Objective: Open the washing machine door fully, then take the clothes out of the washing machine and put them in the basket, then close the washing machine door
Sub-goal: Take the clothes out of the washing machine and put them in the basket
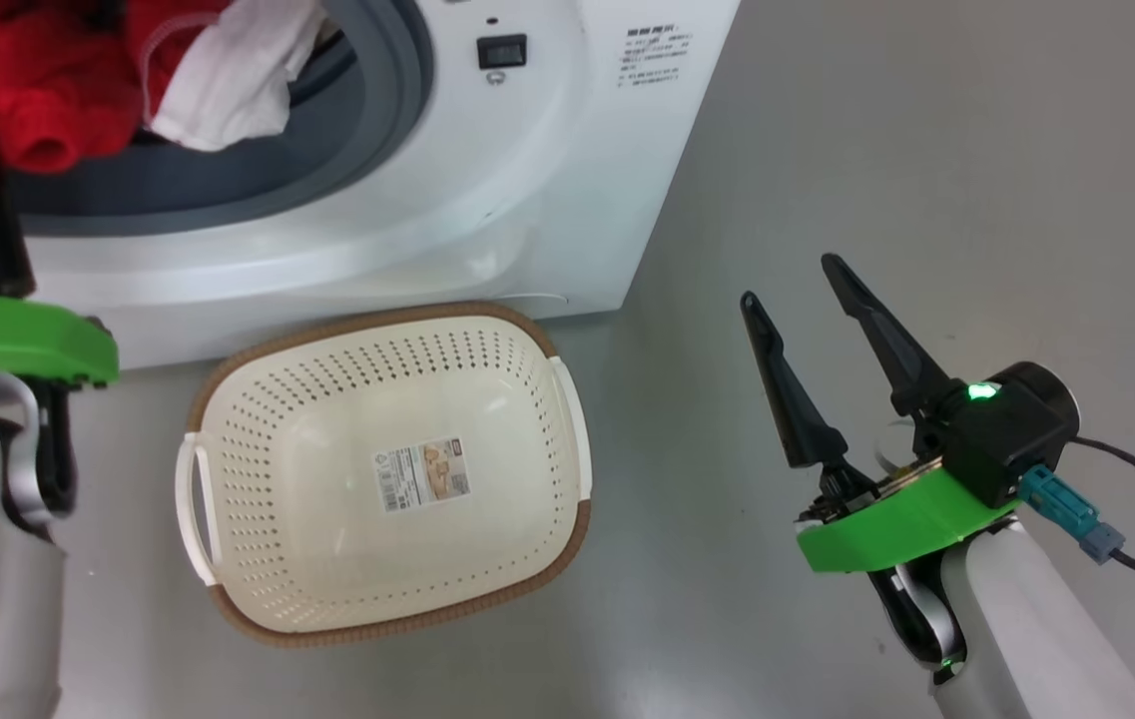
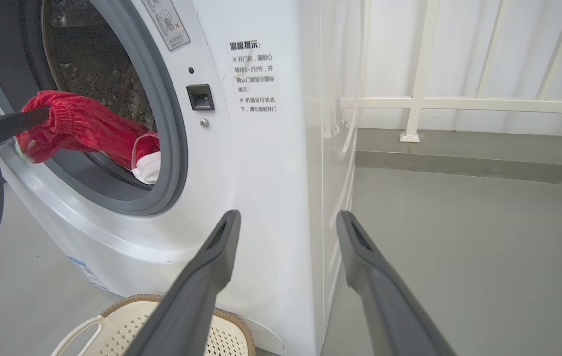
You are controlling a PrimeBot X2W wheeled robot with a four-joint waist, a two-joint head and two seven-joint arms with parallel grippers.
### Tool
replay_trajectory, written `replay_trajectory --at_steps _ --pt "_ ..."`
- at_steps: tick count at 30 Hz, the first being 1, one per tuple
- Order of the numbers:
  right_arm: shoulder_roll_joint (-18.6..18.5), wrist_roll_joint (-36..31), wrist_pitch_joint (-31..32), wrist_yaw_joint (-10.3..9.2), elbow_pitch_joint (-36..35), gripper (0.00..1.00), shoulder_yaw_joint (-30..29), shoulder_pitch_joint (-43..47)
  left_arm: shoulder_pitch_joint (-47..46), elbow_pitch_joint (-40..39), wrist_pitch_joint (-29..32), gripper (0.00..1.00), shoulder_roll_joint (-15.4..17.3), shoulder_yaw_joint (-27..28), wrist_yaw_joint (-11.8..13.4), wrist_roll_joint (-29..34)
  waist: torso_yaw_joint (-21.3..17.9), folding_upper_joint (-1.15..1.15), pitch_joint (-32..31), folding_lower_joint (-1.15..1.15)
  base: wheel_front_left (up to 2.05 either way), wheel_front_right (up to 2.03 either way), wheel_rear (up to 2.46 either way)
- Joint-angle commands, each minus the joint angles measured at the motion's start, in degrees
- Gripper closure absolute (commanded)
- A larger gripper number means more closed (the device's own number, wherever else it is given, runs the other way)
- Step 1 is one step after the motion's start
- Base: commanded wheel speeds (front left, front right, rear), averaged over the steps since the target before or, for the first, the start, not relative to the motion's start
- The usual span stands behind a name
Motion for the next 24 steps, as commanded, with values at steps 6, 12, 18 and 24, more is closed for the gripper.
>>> replay_trajectory --at_steps 6,12,18,24 --pt "0.3 -0.2 -0.4 0.35 -0.8 0.0 0.7 1.9 5.3 -8.4 -0.7 1.0 1.0 3.3 -1.1 1.3 0.8 0.0 -3.1 0.0 0.0 0.0 0.0" --pt "0.3 -0.2 -0.4 0.35 -0.5 0.0 0.4 2.7 9.5 -13.2 -0.7 1.0 -0.5 3.3 -1.6 1.5 1.5 0.0 -5.3 0.0 0.0 0.0 0.0" --pt "0.3 0.6 -0.4 0.35 -0.4 0.0 0.6 3.5 14.2 -19.1 0.1 1.0 -1.2 2.7 -1.0 1.6 1.6 0.0 -7.4 0.0 0.0 0.0 0.0" --pt "0.3 1.5 -0.4 0.35 -0.5 0.0 0.7 4.1 19.6 -27.1 2.7 1.0 -1.8 3.0 0.5 1.0 1.6 0.0 -8.6 0.0 0.0 0.0 0.0"
